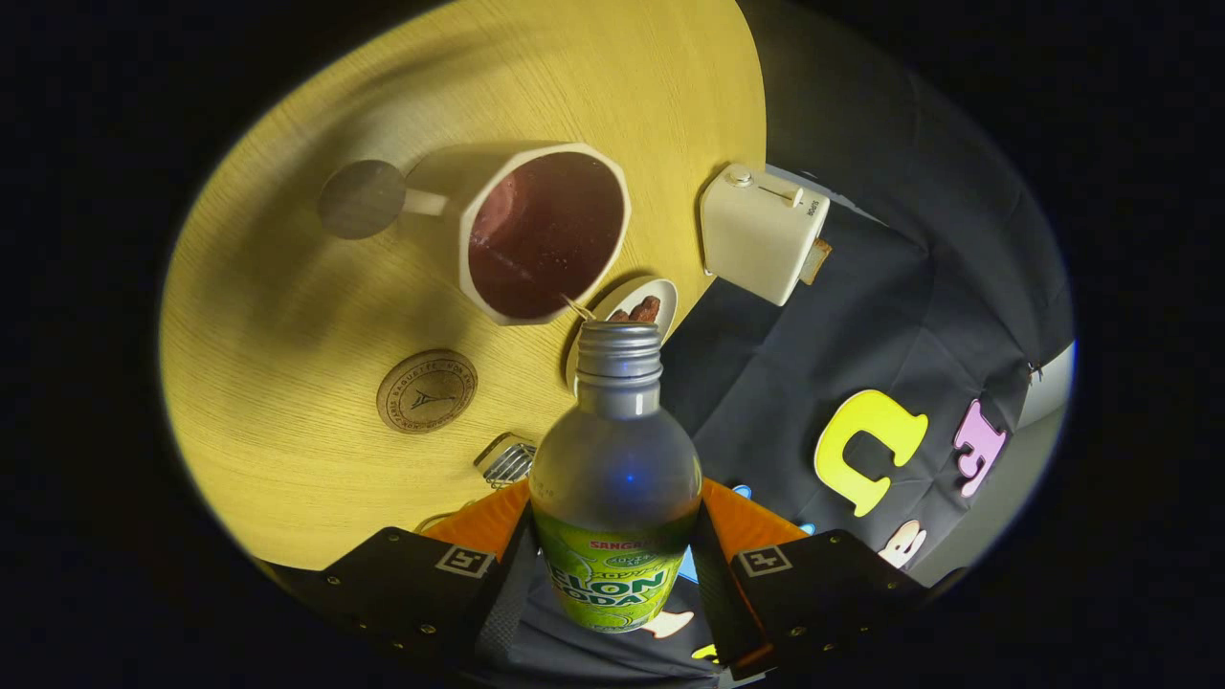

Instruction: Take the bottle from table, then pour the juice into the cup, finally place the bottle on the coaster

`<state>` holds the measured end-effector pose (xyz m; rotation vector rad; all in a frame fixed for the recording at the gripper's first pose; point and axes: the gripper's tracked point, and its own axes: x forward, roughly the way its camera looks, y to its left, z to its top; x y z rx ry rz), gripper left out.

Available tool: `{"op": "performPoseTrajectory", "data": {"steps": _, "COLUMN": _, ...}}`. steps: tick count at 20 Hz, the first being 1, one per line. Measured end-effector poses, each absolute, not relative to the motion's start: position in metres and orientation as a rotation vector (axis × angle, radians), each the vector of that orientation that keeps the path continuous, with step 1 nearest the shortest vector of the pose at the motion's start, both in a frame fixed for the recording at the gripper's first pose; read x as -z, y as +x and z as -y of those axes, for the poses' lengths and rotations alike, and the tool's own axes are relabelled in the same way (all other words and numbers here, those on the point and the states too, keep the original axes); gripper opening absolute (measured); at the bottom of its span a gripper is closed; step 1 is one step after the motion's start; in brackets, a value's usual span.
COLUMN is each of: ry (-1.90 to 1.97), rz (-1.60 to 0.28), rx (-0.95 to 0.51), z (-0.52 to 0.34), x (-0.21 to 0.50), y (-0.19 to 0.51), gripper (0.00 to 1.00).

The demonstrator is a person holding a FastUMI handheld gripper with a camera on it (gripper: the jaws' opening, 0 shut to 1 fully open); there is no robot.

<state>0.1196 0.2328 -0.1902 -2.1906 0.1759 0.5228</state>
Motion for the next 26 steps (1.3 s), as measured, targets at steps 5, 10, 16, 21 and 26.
{"op": "performPoseTrajectory", "data": {"steps": 5, "ry": -2.188, "rz": -0.181, "rx": -0.533, "z": -0.236, "x": 0.195, "y": 0.119, "gripper": 0.77}}
{"op": "performPoseTrajectory", "data": {"steps": 10, "ry": -2.179, "rz": -0.191, "rx": -0.545, "z": -0.239, "x": 0.202, "y": 0.12, "gripper": 0.77}}
{"op": "performPoseTrajectory", "data": {"steps": 16, "ry": -2.148, "rz": -0.216, "rx": -0.558, "z": -0.243, "x": 0.211, "y": 0.119, "gripper": 0.77}}
{"op": "performPoseTrajectory", "data": {"steps": 21, "ry": -2.095, "rz": -0.241, "rx": -0.567, "z": -0.245, "x": 0.219, "y": 0.119, "gripper": 0.77}}
{"op": "performPoseTrajectory", "data": {"steps": 26, "ry": -2.002, "rz": -0.276, "rx": -0.566, "z": -0.242, "x": 0.226, "y": 0.116, "gripper": 0.77}}
